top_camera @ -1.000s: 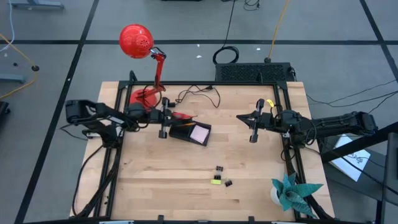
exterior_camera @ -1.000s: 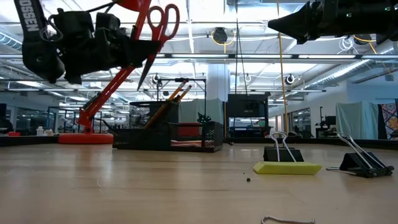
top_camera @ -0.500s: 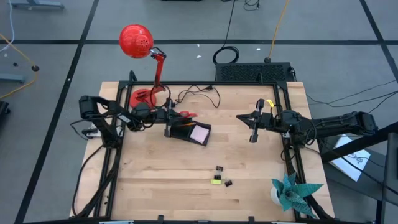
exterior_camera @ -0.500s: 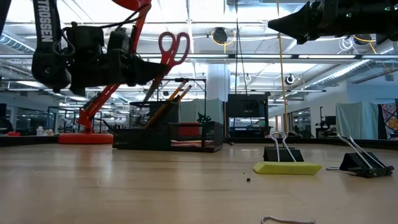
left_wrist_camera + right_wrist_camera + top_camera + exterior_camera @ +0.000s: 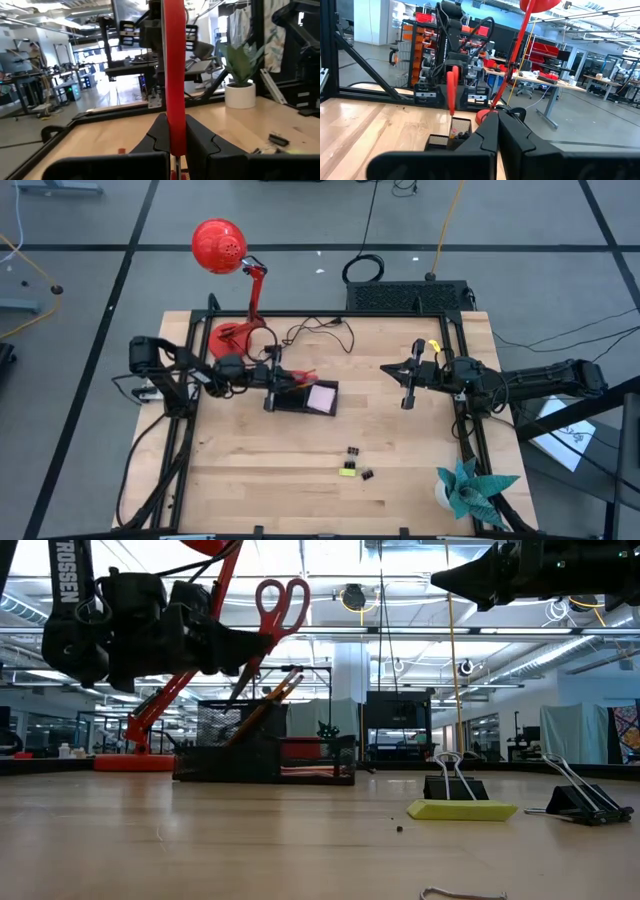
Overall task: Pick and place office supplies into organizer
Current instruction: Put the orange scissors into the desk organizer
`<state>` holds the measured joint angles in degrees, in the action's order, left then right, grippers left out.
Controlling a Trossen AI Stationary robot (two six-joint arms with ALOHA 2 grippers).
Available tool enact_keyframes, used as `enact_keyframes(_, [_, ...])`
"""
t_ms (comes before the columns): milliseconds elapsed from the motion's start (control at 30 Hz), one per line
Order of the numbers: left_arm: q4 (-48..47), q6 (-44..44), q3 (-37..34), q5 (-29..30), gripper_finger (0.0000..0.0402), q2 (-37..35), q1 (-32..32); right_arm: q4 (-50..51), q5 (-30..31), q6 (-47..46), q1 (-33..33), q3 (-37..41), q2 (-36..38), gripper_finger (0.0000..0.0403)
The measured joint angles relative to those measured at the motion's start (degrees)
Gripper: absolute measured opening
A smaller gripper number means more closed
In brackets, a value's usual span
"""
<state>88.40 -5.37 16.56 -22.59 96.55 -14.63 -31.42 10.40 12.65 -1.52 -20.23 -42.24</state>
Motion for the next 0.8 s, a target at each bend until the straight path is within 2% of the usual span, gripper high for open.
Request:
enact_keyframes(267, [0.01,-0.79,0.0,0.78,0.002,0.0,2.1,0.01,-0.01,-0.2,0.0,0.01,0.0,0.0001])
enact_keyframes(367, [-0.24,-2.05,-0.02,1.84,0.002,0.0,0.55,0.01,-0.01,-0.23,0.0,0.01,0.0,0.0003])
enact_keyframes(567, [-4.39,2.16,-0.02,1.76,0.002,-0.04,-4.4,0.04,-0.01,-0.21,0.0,0.02,0.0,0.0004])
enact_keyframes(800, [-9.08,-0.05,-0.07,1.62,0.002,-0.04,-3.01,0.04,-0.01,-0.09,0.0,0.02,0.0,0.0004])
